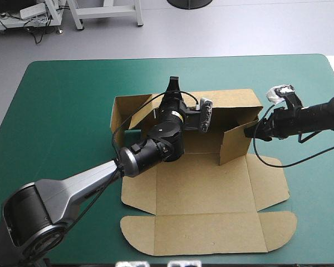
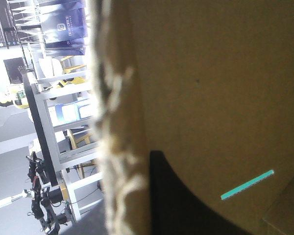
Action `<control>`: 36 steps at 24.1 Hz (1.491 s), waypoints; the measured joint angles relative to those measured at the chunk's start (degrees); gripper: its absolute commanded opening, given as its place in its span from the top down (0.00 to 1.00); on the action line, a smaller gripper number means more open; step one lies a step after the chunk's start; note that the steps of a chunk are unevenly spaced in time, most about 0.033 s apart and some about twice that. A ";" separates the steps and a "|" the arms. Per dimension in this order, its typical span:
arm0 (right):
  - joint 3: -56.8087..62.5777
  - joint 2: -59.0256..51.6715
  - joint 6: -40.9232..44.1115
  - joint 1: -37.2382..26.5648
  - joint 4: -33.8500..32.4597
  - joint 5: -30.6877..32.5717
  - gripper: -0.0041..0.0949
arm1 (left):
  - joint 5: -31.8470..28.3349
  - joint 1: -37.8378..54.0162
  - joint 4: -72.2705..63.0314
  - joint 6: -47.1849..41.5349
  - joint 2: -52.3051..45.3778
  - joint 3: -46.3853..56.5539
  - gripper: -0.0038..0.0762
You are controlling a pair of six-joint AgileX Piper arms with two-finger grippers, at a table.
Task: Fold the box
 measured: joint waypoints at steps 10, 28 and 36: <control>0.00 0.00 0.02 4.13 -0.62 -5.73 0.46 | 0.59 0.32 -0.12 -0.18 0.11 0.00 0.96; 0.58 0.00 1.14 4.68 -0.51 -15.87 0.46 | 1.99 0.58 0.39 -1.31 0.44 0.00 0.96; 0.58 0.00 1.52 4.58 -0.28 -12.37 0.46 | 0.30 0.76 0.84 -1.26 0.69 0.00 0.96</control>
